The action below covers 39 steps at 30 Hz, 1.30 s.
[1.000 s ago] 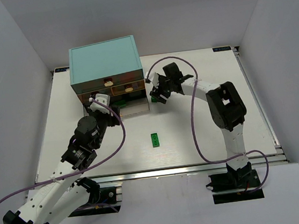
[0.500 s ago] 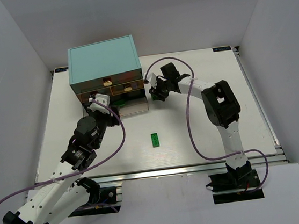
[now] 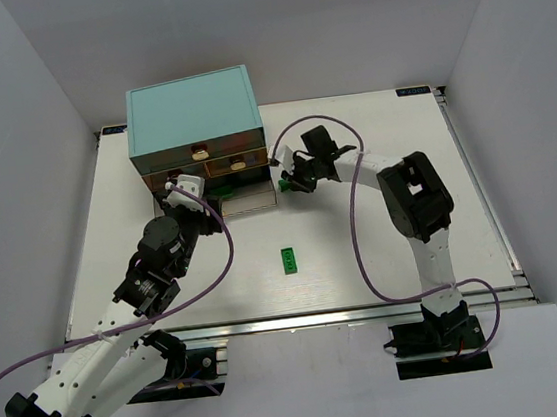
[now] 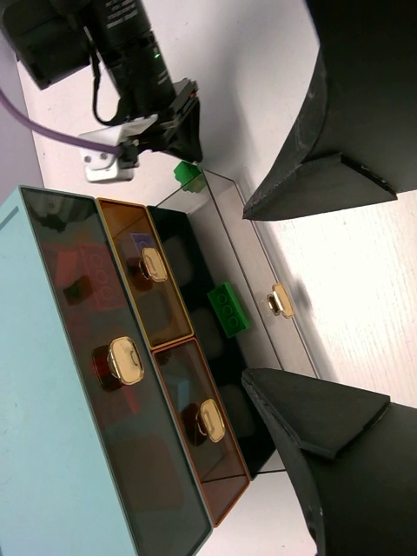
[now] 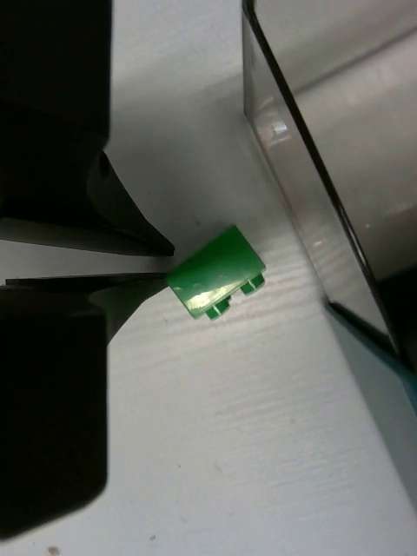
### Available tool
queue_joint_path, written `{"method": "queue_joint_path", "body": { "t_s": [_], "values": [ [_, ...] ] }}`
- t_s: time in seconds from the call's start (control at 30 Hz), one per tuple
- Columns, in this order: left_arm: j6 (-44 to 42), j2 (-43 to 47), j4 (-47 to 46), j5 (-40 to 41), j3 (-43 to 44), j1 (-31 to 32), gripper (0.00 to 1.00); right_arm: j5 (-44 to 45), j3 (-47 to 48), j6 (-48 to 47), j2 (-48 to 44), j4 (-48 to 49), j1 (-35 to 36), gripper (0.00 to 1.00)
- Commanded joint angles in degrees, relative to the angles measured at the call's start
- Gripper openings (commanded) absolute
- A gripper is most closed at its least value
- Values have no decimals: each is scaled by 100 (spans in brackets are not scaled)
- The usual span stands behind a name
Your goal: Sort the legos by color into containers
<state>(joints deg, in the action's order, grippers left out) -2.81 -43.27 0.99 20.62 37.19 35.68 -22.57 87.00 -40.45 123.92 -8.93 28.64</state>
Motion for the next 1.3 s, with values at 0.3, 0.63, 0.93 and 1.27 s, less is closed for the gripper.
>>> {"method": "queue_joint_path", "body": {
  "t_s": [0.3,0.63,0.93,1.27],
  "values": [
    [-62,64,-240,126,-45,-26,79,-117,-869,-183,-966,514,45,22],
    [-97,29,-249,144,-54,-26,79,-230,-843,-1974,-967,288,71,83],
    [-159,-24,-258,144,-63,-26,79,-600,115,-3232,-422,-627,80,85],
    [-203,11,-275,162,-71,-26,79,-723,792,-3611,124,-1208,62,85]
  ]
}}
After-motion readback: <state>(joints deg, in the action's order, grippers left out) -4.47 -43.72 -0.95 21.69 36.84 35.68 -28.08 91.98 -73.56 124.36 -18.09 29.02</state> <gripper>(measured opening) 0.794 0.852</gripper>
